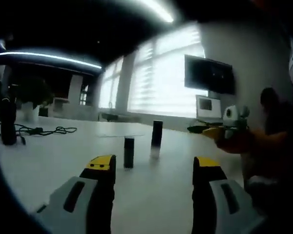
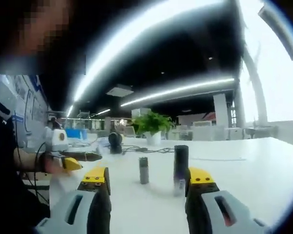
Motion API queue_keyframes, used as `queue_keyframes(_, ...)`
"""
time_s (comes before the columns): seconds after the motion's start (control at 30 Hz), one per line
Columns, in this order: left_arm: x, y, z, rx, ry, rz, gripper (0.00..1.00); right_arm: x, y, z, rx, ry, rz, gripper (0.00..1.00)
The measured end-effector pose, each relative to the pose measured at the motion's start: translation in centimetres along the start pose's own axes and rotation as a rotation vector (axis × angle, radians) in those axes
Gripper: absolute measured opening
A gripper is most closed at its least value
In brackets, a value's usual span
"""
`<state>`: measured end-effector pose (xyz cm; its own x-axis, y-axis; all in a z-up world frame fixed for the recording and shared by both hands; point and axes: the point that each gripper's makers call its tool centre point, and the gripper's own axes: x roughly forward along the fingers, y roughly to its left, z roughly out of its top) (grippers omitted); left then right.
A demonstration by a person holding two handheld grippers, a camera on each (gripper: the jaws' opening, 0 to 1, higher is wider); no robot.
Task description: Pick up cosmetic bottle twist off cap place on table pick up cap screw tight cap place on table
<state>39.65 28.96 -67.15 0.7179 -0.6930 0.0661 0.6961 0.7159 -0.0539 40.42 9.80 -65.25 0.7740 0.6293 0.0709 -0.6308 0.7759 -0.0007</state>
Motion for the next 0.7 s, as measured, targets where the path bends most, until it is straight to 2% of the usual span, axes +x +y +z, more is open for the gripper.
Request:
queue_keyframes(0.07,-0.5,0.3,0.1,0.025,0.002,0.021,0.54,-0.6,0.1,0.0,0.002,-0.005,0.002,0.56)
queue_keyframes(0.17,-0.9,0.4,0.6,-0.006,-0.027,0.026,0.55,-1.2,0.5,-0.3,0.008,-0.012,0.009,0.61)
queue_keyframes(0.3,-1.0,-0.1,0.3,0.014,-0.03,0.029,0.56,-1.5,1.0,-1.2,-0.005,-0.007,0.025,0.68)
queue_keyframes(0.4,-1.0,-0.3,-0.1,0.005,-0.029,0.023,0.57,-1.6,0.8,-1.6,0.019,-0.019,0.031,0.71)
queue_keyframes(0.43,-1.1,-0.2,-0.4,0.02,-0.016,0.032,0.57,-1.6,0.8,-1.6,0.031,-0.018,0.035,0.72)
queue_keyframes(0.5,-1.1,0.2,-0.1,0.05,-0.028,0.044,0.58,-1.6,1.0,-1.8,0.05,-0.026,0.039,0.75)
queue_keyframes(0.57,-1.2,0.4,-0.3,0.044,-0.027,0.054,0.58,-1.9,1.4,-2.2,0.038,-0.024,0.041,0.75)
queue_keyframes(0.6,-1.2,0.4,-0.3,0.036,-0.025,0.053,0.58,-2.0,1.2,-2.2,-0.002,-0.025,0.025,0.75)
queue_keyframes(0.7,-1.4,0.1,0.1,0.032,-0.048,0.054,0.56,-2.1,1.1,-2.4,0.0,-0.027,0.018,0.72)
